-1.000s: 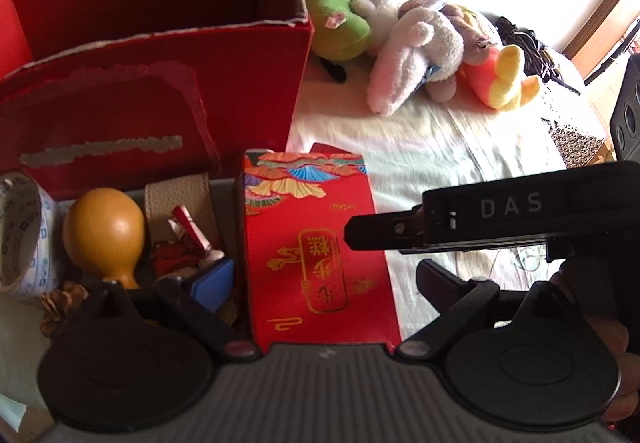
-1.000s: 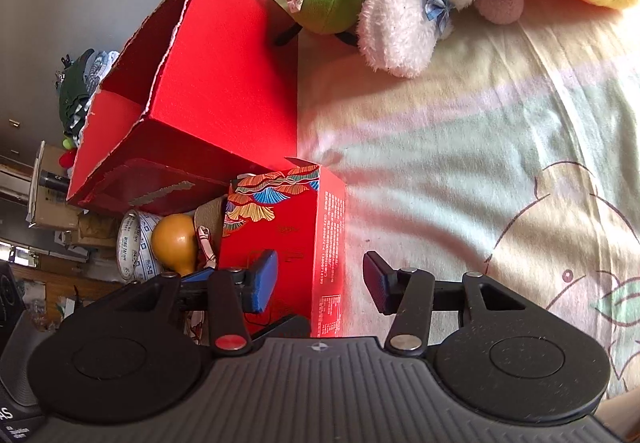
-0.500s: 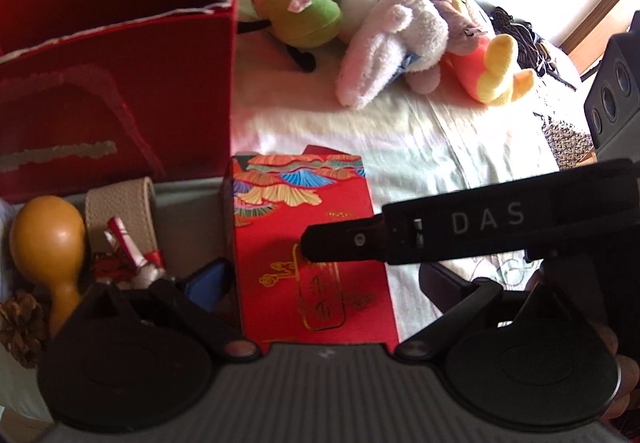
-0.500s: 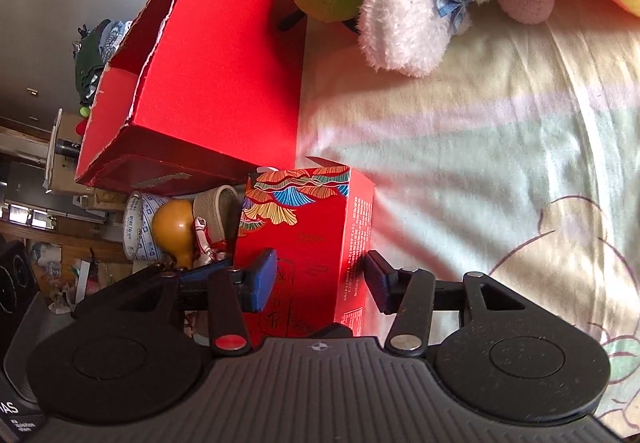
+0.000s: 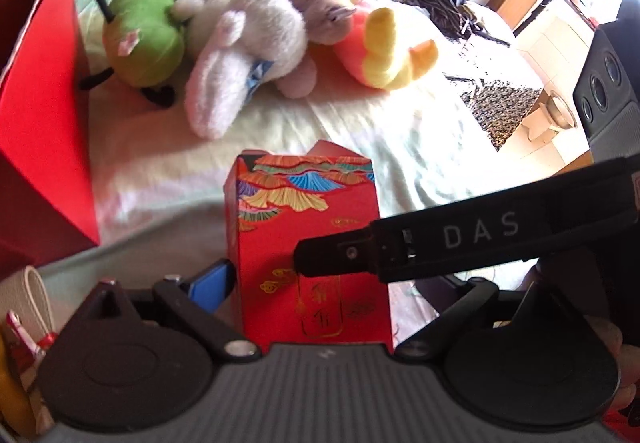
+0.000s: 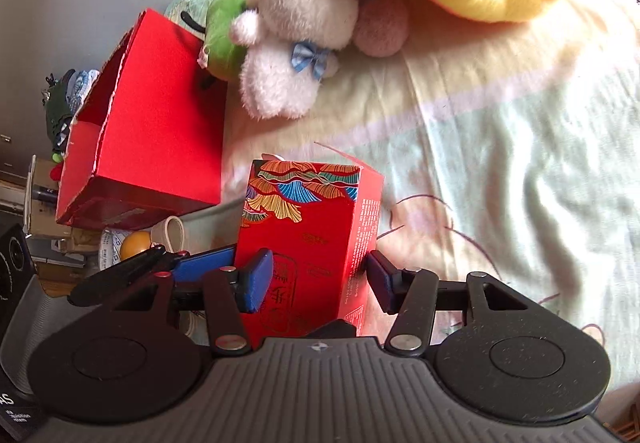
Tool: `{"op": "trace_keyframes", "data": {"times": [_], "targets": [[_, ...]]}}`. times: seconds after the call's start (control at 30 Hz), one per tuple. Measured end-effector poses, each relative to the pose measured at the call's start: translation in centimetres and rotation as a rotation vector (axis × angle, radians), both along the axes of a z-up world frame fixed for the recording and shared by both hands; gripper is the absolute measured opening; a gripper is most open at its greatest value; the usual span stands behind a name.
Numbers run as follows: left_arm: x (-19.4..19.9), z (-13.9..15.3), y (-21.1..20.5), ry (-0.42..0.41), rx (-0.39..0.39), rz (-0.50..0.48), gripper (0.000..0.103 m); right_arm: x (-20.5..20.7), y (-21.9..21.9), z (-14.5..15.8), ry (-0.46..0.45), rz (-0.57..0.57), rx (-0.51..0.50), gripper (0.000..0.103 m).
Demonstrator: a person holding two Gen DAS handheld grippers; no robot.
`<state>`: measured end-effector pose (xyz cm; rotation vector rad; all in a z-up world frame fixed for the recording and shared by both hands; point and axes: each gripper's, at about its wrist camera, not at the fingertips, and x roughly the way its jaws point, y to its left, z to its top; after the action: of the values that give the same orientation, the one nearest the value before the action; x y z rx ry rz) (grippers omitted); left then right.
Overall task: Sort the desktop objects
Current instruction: 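Close the right gripper on the red floral gift box, then lift the gift box with the right gripper over the red cardboard box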
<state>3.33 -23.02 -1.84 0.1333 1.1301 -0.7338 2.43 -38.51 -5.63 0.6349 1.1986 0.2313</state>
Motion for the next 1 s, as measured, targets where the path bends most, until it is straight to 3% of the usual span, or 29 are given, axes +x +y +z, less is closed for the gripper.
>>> {"op": "trace_keyframes", "data": {"times": [0.3, 0.5, 0.63, 0.73, 0.87, 1.0], "targets": [[0.2, 7.6, -2.1, -0.222, -0.053, -0.039, 0.096, 0.3, -1.0, 7.1, -0.18, -0.062, -0.001, 0.055], [2.7, 12.9, 0.7, -0.365, -0.057, 0.018, 0.096, 4.0, 2.4, 12.3, -0.336, 0.027, -0.027, 0.055], [5.3, 15.3, 4.0, -0.42, -0.039, 0.071, 0.096, 7.2, 5.8, 14.3, -0.381, 0.105, -0.019, 0.055], [7.5, 16.1, 7.1, -0.437, -0.02, 0.115, 0.096, 9.8, 8.8, 14.8, -0.386, 0.163, -0.005, 0.056], [10.9, 15.7, 11.3, -0.402, 0.004, 0.159, 0.096, 12.5, 13.2, 14.4, -0.365, 0.239, -0.012, 0.056], [13.4, 14.1, 15.4, -0.362, 0.031, 0.186, 0.096, 15.2, 17.7, 12.2, -0.278, 0.315, -0.01, 0.056]]}}
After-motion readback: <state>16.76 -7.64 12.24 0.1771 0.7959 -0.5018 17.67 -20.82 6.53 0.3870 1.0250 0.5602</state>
